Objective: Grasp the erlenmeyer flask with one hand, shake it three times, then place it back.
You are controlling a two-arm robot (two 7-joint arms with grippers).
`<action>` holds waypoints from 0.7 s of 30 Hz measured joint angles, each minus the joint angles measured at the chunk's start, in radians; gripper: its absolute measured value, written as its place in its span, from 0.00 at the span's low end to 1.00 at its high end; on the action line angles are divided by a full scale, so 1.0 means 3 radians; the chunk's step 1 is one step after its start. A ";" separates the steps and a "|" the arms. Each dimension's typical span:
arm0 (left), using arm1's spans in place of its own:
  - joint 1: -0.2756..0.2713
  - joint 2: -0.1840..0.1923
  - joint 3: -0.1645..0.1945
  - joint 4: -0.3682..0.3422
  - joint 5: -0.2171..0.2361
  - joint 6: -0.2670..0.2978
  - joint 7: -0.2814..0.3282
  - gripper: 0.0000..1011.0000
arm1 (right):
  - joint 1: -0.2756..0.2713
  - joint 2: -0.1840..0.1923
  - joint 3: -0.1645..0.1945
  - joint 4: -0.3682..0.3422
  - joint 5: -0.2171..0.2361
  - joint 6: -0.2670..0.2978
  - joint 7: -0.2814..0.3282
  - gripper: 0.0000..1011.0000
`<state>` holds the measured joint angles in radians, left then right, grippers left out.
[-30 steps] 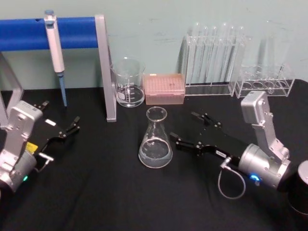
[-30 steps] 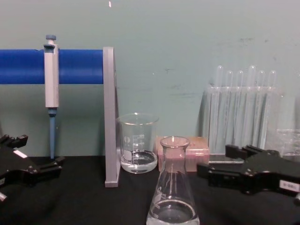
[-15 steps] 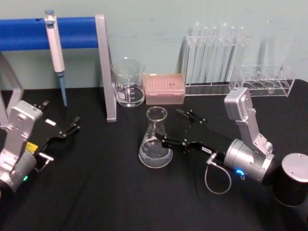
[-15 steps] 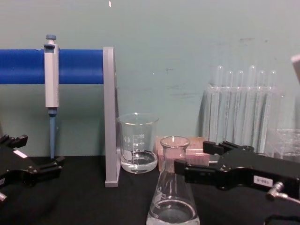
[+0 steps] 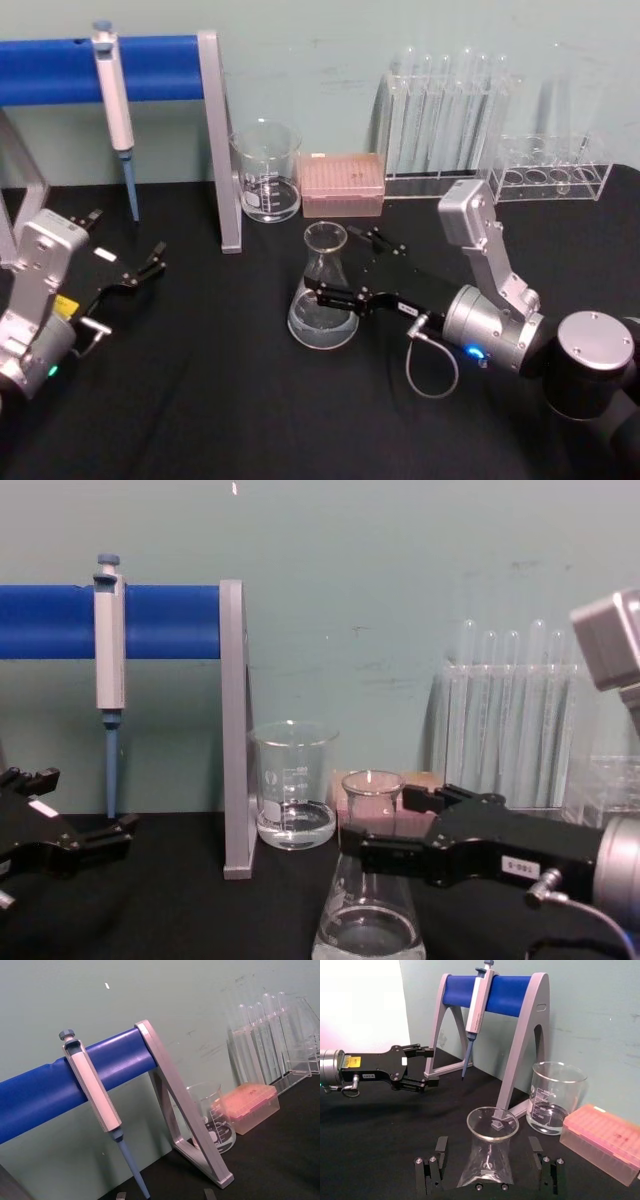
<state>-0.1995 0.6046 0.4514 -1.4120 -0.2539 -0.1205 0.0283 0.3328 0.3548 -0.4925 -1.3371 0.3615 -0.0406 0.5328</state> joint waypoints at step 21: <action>0.0000 0.0000 0.0000 0.0000 0.0000 0.0000 0.0000 0.99 | 0.0150 -0.0192 -0.0052 0.0263 -0.0101 -0.0029 -0.0044 0.99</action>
<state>-0.1995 0.6047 0.4514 -1.4120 -0.2539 -0.1205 0.0283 0.3779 0.2970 -0.5080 -1.2582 0.3312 -0.0494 0.5197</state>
